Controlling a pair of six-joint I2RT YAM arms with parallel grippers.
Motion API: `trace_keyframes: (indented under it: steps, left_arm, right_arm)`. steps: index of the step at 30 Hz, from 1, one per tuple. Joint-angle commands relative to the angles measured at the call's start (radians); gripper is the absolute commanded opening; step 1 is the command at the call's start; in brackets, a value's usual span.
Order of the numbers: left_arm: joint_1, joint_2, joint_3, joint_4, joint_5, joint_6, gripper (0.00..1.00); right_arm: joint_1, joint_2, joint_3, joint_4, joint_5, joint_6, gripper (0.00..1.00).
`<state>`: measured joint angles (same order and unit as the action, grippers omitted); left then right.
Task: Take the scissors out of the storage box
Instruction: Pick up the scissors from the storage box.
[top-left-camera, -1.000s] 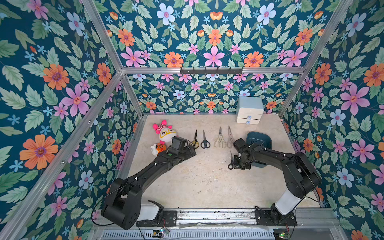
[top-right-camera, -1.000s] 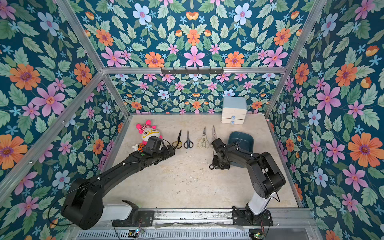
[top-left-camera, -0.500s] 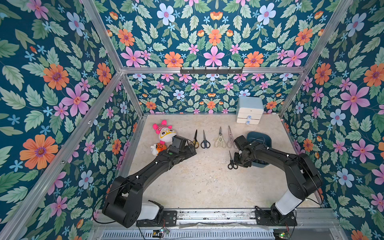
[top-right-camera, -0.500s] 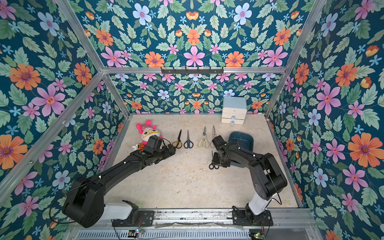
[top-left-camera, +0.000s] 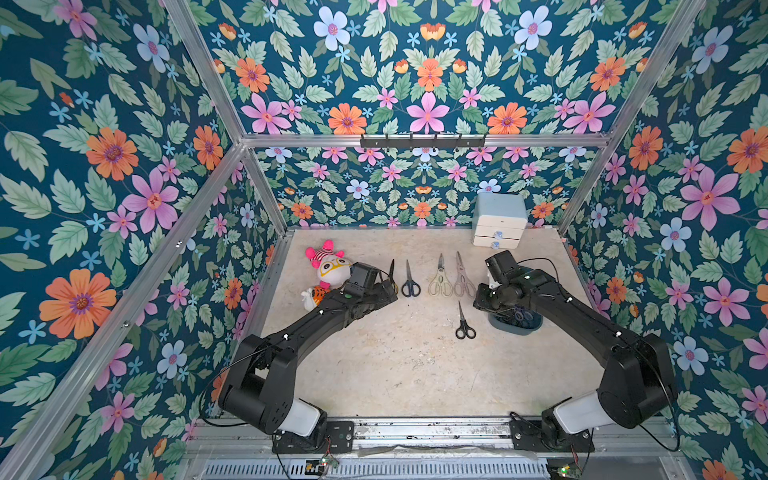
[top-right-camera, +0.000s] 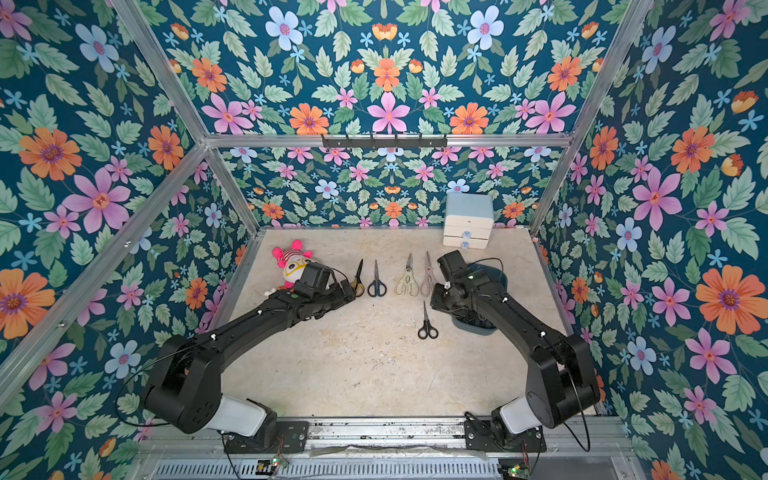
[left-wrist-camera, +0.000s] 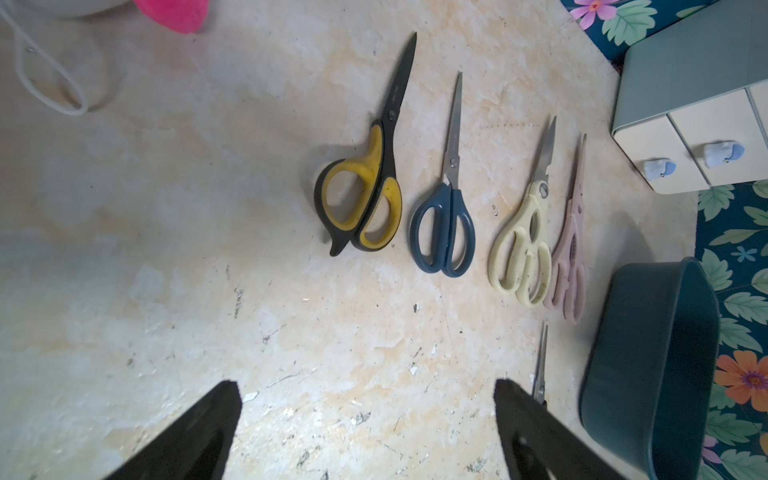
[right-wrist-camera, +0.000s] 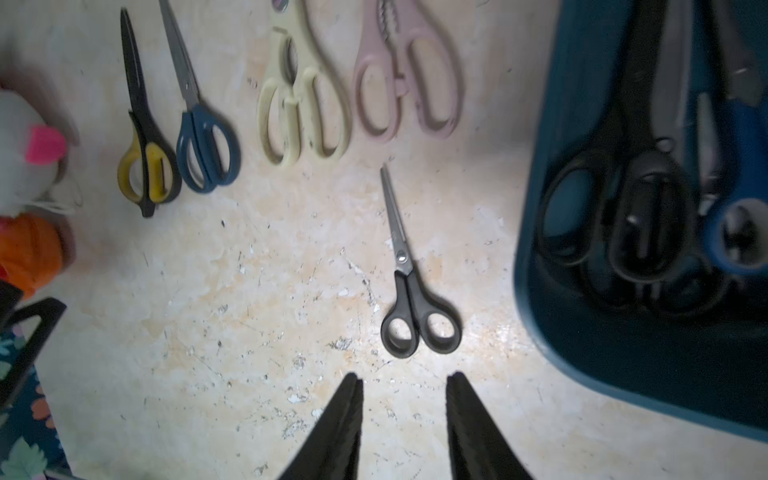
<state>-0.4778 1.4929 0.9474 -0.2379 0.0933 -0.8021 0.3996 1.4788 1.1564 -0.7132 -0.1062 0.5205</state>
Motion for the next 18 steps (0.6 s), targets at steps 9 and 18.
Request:
trace_keyframes:
  steps: [9, 18]
  left_arm:
    - [-0.004, 0.073, 0.065, 0.027, 0.081, 0.018, 0.99]
    - [-0.018, 0.079, 0.067, 0.001, 0.089, 0.009, 0.99]
  right_arm:
    - [-0.309, -0.008, -0.038, -0.055, -0.026, -0.178, 0.34]
    - [-0.374, 0.051, -0.124, 0.032, -0.025, -0.232, 0.31]
